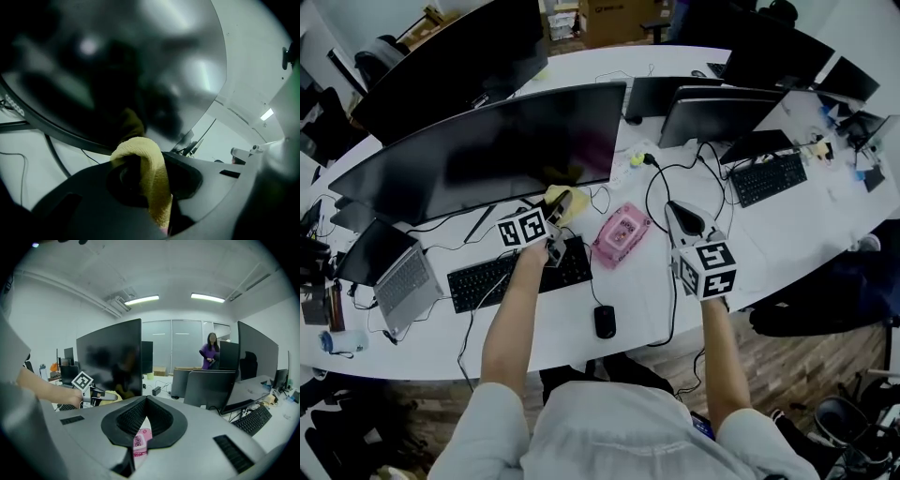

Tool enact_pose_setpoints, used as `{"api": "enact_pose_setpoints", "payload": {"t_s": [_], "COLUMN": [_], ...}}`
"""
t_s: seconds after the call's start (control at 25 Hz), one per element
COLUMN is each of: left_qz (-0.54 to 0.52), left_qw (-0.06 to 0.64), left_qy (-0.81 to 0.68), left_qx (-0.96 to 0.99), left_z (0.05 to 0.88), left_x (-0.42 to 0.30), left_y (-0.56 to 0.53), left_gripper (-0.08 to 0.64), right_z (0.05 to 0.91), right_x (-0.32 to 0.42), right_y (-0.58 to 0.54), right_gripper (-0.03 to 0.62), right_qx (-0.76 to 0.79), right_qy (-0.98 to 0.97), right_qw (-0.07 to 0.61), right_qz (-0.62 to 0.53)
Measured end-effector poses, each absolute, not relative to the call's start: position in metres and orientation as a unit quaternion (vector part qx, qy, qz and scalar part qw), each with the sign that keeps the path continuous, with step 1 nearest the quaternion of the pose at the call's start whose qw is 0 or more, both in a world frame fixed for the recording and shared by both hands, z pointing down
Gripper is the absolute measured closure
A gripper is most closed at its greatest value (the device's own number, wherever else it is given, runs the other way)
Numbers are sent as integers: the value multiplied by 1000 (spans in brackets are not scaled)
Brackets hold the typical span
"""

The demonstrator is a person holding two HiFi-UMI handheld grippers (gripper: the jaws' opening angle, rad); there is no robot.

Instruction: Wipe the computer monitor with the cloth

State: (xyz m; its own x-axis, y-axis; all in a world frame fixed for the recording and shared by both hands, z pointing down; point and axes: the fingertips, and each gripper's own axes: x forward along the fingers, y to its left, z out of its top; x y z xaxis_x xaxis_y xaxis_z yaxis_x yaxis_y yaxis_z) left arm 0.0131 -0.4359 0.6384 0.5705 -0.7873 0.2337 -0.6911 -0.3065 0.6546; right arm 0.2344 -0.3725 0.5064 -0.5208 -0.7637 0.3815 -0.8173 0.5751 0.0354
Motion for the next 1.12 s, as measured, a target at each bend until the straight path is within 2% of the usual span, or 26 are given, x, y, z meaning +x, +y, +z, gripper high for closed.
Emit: {"api": "enact_pose_setpoints", "payload": {"t_s": [0.24, 0.72, 1.12], "left_qz": [-76, -18, -26], "left_qw": [351, 372, 392], "left_qy": [-450, -457, -445], "left_qx": [818, 808, 805], "left_z": [621, 662, 668], "left_x": [58, 102, 148], "left_y": [-448, -461, -477], "left_gripper": [479, 479, 479], "right_z": [507, 522, 530], "right_x": [260, 304, 349], "right_y": [-374, -370, -374], "right_gripper": [566, 566, 566], "right_qx": [453, 463, 488], "right_qy": [-870, -863, -847], "right_qw": [180, 182, 182], "right_qz": [73, 88, 102]}}
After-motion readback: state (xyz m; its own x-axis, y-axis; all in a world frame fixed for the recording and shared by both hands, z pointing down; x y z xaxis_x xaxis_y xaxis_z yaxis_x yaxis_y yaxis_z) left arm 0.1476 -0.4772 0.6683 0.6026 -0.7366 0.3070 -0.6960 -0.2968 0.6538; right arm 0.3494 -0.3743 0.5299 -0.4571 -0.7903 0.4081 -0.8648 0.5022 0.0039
